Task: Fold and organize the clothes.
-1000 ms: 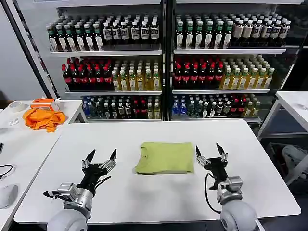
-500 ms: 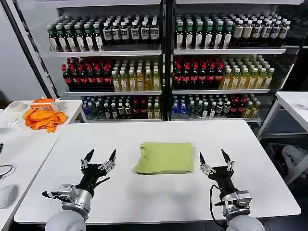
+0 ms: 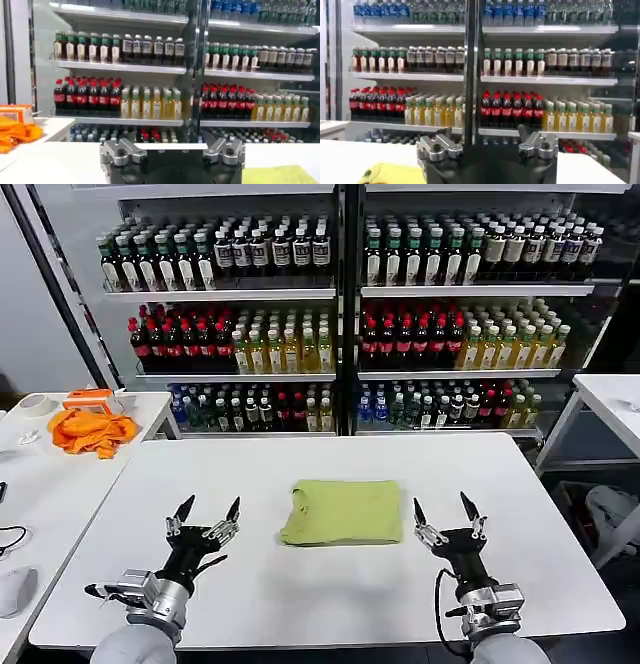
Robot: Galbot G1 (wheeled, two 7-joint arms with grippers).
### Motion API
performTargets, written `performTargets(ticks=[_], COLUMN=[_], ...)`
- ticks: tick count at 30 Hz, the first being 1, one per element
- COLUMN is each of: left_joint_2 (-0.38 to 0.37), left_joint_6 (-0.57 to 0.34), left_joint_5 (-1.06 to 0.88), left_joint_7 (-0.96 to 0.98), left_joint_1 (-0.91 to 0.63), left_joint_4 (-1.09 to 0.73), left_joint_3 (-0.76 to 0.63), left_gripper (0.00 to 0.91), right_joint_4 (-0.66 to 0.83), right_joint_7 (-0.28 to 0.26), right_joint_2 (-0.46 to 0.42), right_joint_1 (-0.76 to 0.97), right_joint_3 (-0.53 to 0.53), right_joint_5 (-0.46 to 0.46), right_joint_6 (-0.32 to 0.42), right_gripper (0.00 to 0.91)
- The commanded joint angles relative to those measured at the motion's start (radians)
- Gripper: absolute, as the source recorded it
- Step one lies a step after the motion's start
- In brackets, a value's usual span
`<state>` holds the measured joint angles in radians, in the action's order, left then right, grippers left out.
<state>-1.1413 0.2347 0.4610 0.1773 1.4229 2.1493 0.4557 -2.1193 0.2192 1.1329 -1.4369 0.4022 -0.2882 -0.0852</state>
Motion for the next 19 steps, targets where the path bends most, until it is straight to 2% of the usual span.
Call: performTargets(ticks=[1,9,19], left_joint_2=[0.009,0.014,0.01], left_joint_6=[-0.001,-0.001,0.0], left_joint_5=[-0.002,0.002,0.004], left_joint_7=[-0.009,-0.016,-0.016], left_joint_1=[0.001,0.009,0.015], left_joint_4=[-0.001,0.001,0.001], left_joint_3=[0.004,0.011,0.004], left_gripper=[0.907,0.907,0.907], right_joint_4=[-0.011,-0.01,-0.015], right_joint_7=[0.001,-0.006,0.01], right_joint_2=[-0.006,-0.009,-0.009], right_joint_1=[-0.006,-0.005,-0.008], right_joint_3=[0.001,0.005,0.002], right_joint_5=[0.033,0.054,0.044], right_joint_6=[0.015,0.027,0.017], right_gripper=[0.907,0.907,0.907])
